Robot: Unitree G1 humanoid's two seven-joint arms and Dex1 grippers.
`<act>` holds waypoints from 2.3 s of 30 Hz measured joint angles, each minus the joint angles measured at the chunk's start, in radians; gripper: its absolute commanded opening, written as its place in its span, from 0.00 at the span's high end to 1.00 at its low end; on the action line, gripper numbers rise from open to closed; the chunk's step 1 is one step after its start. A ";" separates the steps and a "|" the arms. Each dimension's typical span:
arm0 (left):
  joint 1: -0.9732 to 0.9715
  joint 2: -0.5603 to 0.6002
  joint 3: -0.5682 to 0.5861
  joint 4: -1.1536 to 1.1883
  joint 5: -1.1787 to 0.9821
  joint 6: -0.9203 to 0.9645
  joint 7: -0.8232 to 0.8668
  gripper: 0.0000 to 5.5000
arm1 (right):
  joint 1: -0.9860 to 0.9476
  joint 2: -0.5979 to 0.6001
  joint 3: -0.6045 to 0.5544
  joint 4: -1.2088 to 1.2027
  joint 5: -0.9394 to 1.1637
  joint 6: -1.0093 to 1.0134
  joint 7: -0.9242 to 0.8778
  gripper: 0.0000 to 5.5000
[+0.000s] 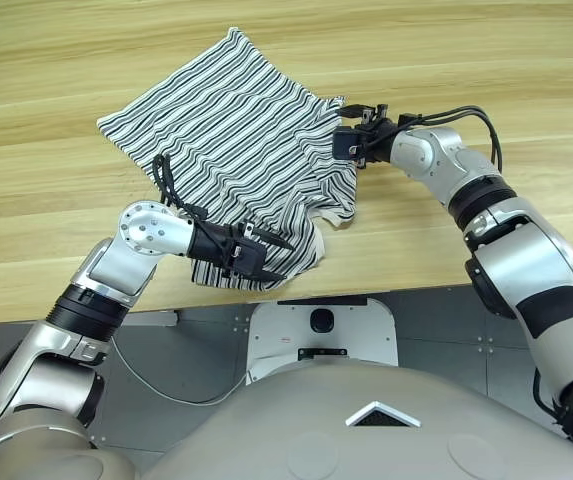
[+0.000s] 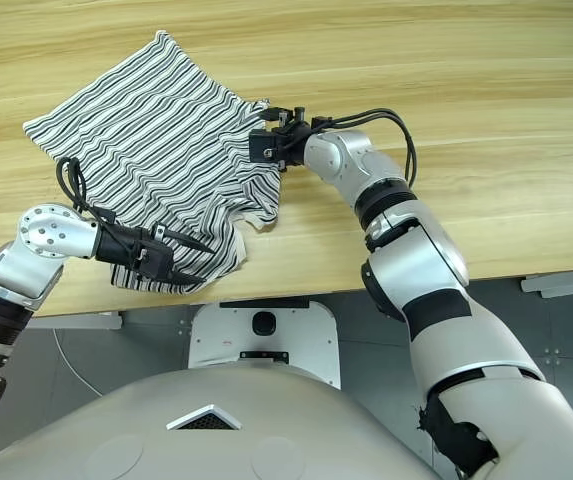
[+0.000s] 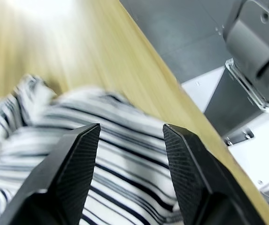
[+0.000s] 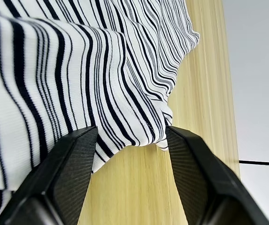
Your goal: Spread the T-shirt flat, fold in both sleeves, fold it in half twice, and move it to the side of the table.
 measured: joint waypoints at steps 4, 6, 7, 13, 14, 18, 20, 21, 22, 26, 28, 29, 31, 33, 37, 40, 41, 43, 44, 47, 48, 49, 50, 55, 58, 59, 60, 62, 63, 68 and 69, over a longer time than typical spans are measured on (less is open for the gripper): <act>-0.025 -0.009 -0.018 0.097 0.039 -0.061 0.000 0.55 | -0.010 -0.006 0.032 0.012 -0.030 -0.001 -0.028 0.51; -0.051 -0.020 -0.028 0.159 0.042 -0.103 0.008 0.55 | -0.012 -0.015 0.046 0.020 -0.051 -0.001 -0.043 0.51; -0.058 -0.022 -0.029 0.179 0.044 -0.118 0.014 0.55 | -0.012 -0.020 0.050 0.021 -0.054 -0.001 -0.046 0.51; -0.083 -0.026 -0.033 0.244 0.045 -0.169 0.025 0.55 | -0.014 -0.086 0.085 0.006 -0.065 -0.034 -0.027 0.51; -0.084 -0.026 -0.035 0.247 0.045 -0.174 0.024 0.55 | -0.011 -0.105 0.088 -0.007 -0.065 -0.044 -0.006 0.51; -0.085 -0.024 -0.038 0.253 0.045 -0.189 0.022 0.55 | 0.017 -0.197 0.092 -0.083 -0.059 -0.088 0.072 0.51; -0.084 -0.015 -0.040 0.255 0.044 -0.204 0.014 0.55 | 0.049 -0.252 0.081 -0.154 -0.035 -0.103 0.142 0.51; -0.085 -0.010 -0.043 0.257 0.044 -0.216 0.011 0.55 | 0.069 -0.278 0.076 -0.196 -0.017 -0.107 0.180 0.51; -0.086 -0.006 -0.045 0.262 0.042 -0.229 0.010 0.55 | 0.095 -0.307 0.069 -0.247 0.000 -0.108 0.216 0.51; -0.093 0.001 -0.052 0.286 0.038 -0.276 0.008 0.55 | 0.254 -0.440 0.026 -0.541 0.091 -0.062 0.354 0.51; -0.097 0.004 -0.056 0.292 0.038 -0.286 0.008 0.55 | 0.332 -0.489 0.000 -0.675 0.116 -0.012 0.390 0.51; -0.099 0.006 -0.057 0.294 0.038 -0.290 0.008 0.55 | 0.369 -0.508 -0.011 -0.732 0.128 0.011 0.401 0.51; -0.102 0.010 -0.057 0.306 0.038 -0.309 0.008 0.55 | 0.466 -0.549 -0.046 -0.871 0.154 0.064 0.421 0.51; -0.103 0.012 -0.057 0.311 0.038 -0.317 0.008 0.55 | 0.539 -0.570 -0.069 -0.955 0.172 0.103 0.425 0.51; -0.109 0.026 -0.058 0.325 0.038 -0.328 0.008 0.55 | 0.643 -0.580 -0.113 -1.080 0.185 0.179 0.425 0.51; -0.117 0.034 -0.058 0.343 0.038 -0.346 0.008 0.55 | 0.692 -0.580 -0.132 -1.142 0.185 0.224 0.423 0.51; -0.122 0.039 -0.058 0.351 0.038 -0.350 0.008 0.55 | 0.706 -0.580 -0.139 -1.156 0.185 0.235 0.418 0.51; -0.129 0.052 -0.059 0.363 0.038 -0.351 0.008 0.55 | 0.728 -0.573 -0.156 -1.170 0.185 0.245 0.391 0.51; -0.132 0.057 -0.059 0.369 0.038 -0.352 0.008 0.55 | 0.742 -0.561 -0.169 -1.176 0.188 0.249 0.367 0.51; -0.134 0.081 -0.059 0.371 0.038 -0.352 0.000 0.55 | 0.760 -0.503 -0.203 -1.164 0.190 0.297 0.284 0.51; -0.131 0.096 -0.059 0.366 0.038 -0.351 -0.010 0.55 | 0.759 -0.482 -0.220 -1.156 0.190 0.315 0.251 0.51; -0.124 0.125 -0.059 0.348 0.037 -0.343 -0.036 0.55 | 0.754 -0.456 -0.252 -1.149 0.190 0.335 0.202 0.51; -0.112 0.154 -0.059 0.326 0.034 -0.333 -0.059 0.55 | 0.742 -0.442 -0.282 -1.146 0.190 0.347 0.167 0.51; -0.028 0.217 -0.065 0.185 -0.020 -0.243 -0.148 0.55 | 0.716 -0.393 -0.329 -1.145 0.192 0.382 0.101 0.51; 0.017 0.228 -0.067 0.119 -0.036 -0.196 -0.183 0.55 | 0.716 -0.385 -0.339 -1.151 0.233 0.399 0.120 0.51; 0.036 0.226 -0.067 0.104 -0.054 -0.184 -0.189 0.55 | 0.720 -0.379 -0.347 -1.162 0.260 0.406 0.135 0.51; 0.054 0.227 -0.064 0.081 -0.076 -0.161 -0.196 0.55 | 0.723 -0.367 -0.355 -1.179 0.293 0.420 0.153 0.51; 0.076 0.223 -0.063 0.043 -0.102 -0.113 -0.203 0.55 | 0.724 -0.343 -0.358 -1.204 0.343 0.439 0.176 0.51; 0.083 0.217 -0.059 0.032 -0.111 -0.089 -0.204 0.55 | 0.725 -0.331 -0.360 -1.211 0.359 0.448 0.183 0.51; 0.073 0.157 -0.023 0.047 -0.089 -0.058 -0.176 0.55 | 0.744 -0.313 -0.356 -1.215 0.377 0.452 0.191 0.51; 0.070 0.149 -0.020 0.051 -0.076 -0.064 -0.174 0.55 | 0.751 -0.309 -0.348 -1.214 0.377 0.452 0.194 0.51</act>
